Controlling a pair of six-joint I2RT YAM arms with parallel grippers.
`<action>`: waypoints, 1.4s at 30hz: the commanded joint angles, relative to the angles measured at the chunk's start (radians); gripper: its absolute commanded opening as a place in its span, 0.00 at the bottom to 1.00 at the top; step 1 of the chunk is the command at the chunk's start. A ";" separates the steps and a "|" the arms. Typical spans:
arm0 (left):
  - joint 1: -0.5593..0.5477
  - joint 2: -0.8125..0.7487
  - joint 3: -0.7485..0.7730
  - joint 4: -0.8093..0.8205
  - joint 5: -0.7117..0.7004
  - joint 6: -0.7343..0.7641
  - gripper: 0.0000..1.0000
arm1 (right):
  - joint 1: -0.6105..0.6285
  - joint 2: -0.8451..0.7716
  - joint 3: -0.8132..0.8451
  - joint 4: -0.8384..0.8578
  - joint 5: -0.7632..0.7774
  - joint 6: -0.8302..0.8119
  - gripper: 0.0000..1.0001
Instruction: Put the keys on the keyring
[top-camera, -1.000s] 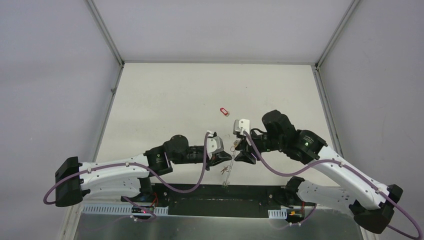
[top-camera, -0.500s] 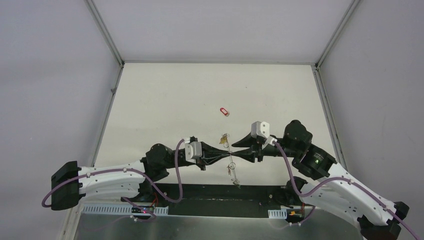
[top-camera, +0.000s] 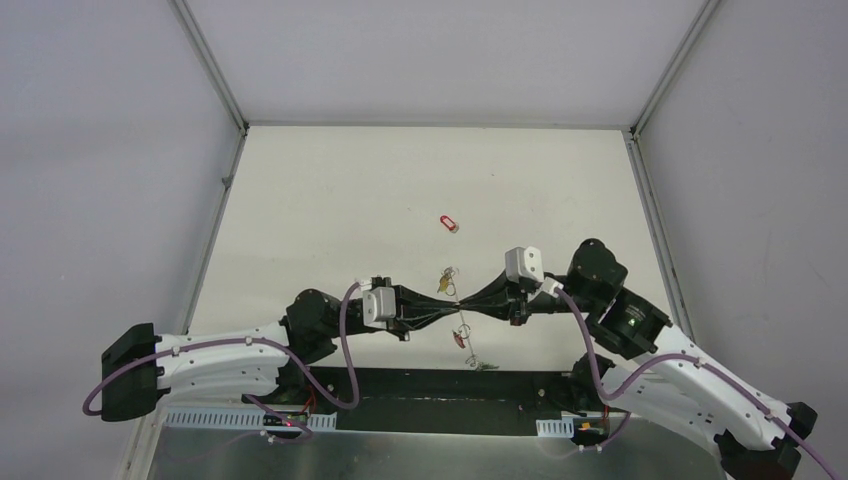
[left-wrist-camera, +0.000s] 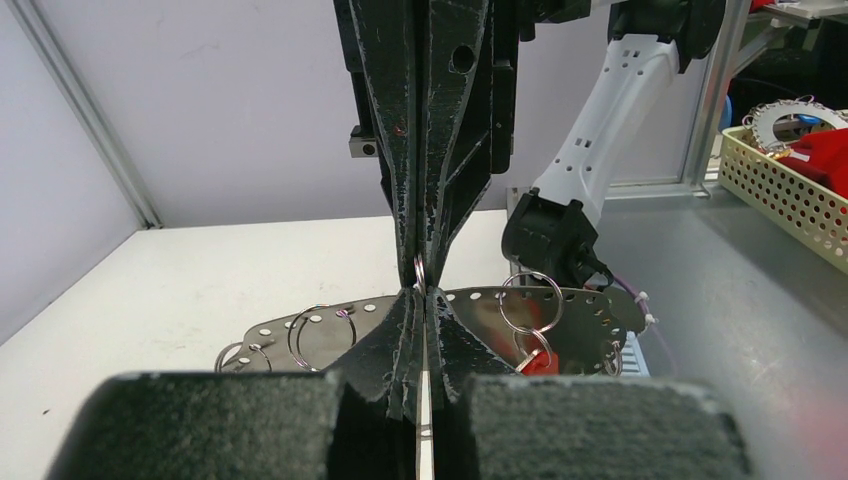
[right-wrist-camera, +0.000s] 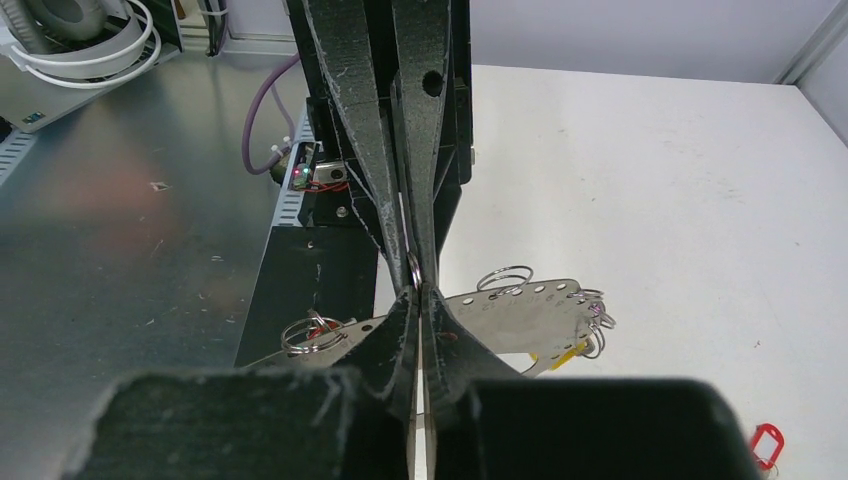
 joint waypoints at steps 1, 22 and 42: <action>-0.008 -0.042 0.019 0.022 -0.003 0.002 0.00 | 0.005 0.021 0.018 0.030 -0.048 0.009 0.00; -0.008 0.062 0.330 -0.702 -0.027 0.045 0.34 | 0.007 0.294 0.387 -0.701 0.136 -0.202 0.00; -0.009 0.143 0.338 -0.627 0.006 0.014 0.15 | 0.009 0.298 0.373 -0.663 0.098 -0.183 0.00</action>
